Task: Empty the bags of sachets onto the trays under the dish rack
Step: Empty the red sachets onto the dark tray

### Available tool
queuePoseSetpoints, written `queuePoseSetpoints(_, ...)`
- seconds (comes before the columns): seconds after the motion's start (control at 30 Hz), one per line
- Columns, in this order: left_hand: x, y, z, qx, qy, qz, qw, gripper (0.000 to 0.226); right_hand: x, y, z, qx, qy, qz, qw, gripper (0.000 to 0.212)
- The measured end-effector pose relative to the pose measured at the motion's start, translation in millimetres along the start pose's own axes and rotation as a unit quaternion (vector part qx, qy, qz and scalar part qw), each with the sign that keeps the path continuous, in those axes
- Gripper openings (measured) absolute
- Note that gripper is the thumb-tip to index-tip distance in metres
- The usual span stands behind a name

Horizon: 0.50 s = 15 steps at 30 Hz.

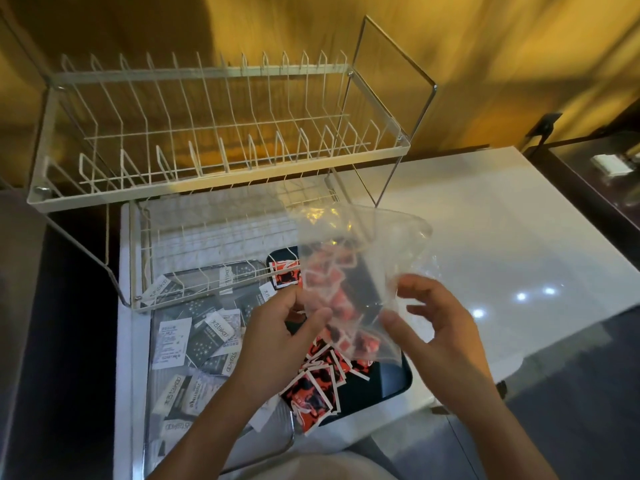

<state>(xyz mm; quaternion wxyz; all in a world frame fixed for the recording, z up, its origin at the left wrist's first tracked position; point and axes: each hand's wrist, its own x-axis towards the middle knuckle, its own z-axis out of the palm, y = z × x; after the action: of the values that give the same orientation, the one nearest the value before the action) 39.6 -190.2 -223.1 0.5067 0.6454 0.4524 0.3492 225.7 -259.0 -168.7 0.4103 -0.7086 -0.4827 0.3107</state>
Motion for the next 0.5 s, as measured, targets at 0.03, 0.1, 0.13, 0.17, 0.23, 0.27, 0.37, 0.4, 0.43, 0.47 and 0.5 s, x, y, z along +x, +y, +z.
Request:
queuePoseSetpoints(0.03, -1.0, -1.6, 1.7, -0.002, 0.008, -0.004, 1.0, 0.027, -1.5, 2.3, 2.5, -0.006, -0.032, 0.011, 0.999, 0.038)
queuePoseSetpoints(0.1, -3.2, -5.3, 4.2, 0.007, 0.025, -0.012, 1.0, 0.025, -6.5, 5.2, 8.8, 0.004, -0.064, 0.017, 0.998, 0.03)
queuePoseSetpoints(0.13, -4.2, -6.9, 5.2, 0.01, 0.031, -0.017, 0.999, 0.023, -8.8, 8.9, 11.4, 0.006, -0.064, 0.013, 0.998, 0.024)
queuePoseSetpoints(0.17, -5.2, -8.5, 5.8, 0.008, 0.037, -0.021, 0.999, 0.021, -10.7, 11.4, 13.6, 0.007, -0.056, 0.011, 0.998, 0.017)
queuePoseSetpoints(0.23, -7.6, -9.6, 6.5, -0.008, 0.045, -0.031, 0.999, 0.022, -11.8, 18.2, 16.0, 0.008, -0.035, 0.017, 0.999, 0.0)
queuePoseSetpoints(0.27, -8.6, -9.6, 6.2, -0.018, 0.045, -0.036, 0.998, 0.024, -11.8, 22.0, 16.3, 0.007, -0.025, 0.021, 0.999, 0.007)
queuePoseSetpoints(0.37, -9.9, -10.5, 5.3, -0.045, 0.03, -0.042, 0.998, 0.023, -10.7, 27.6, 16.1, 0.023, -0.016, 0.026, 0.999, 0.011)
queuePoseSetpoints(0.4, -10.5, -10.3, 5.3, -0.055, 0.026, -0.043, 0.997, 0.023, -10.6, 28.3, 16.5, 0.025, -0.017, 0.021, 0.999, 0.011)
queuePoseSetpoints(0.43, -11.0, -10.7, 5.3, -0.061, 0.024, -0.042, 0.997, 0.024, -10.7, 28.5, 17.0, 0.027, -0.016, 0.017, 0.999, 0.011)
queuePoseSetpoints(0.47, -11.4, -10.6, 5.1, -0.065, 0.023, -0.041, 0.997, 0.024, -10.6, 28.6, 17.3, 0.03, -0.013, 0.011, 0.999, 0.012)
queuePoseSetpoints(0.5, -12.1, -10.0, 4.8, -0.069, 0.024, -0.037, 0.997, 0.024, -10.7, 27.6, 17.6, 0.032, -0.009, 0.007, 0.999, 0.013)
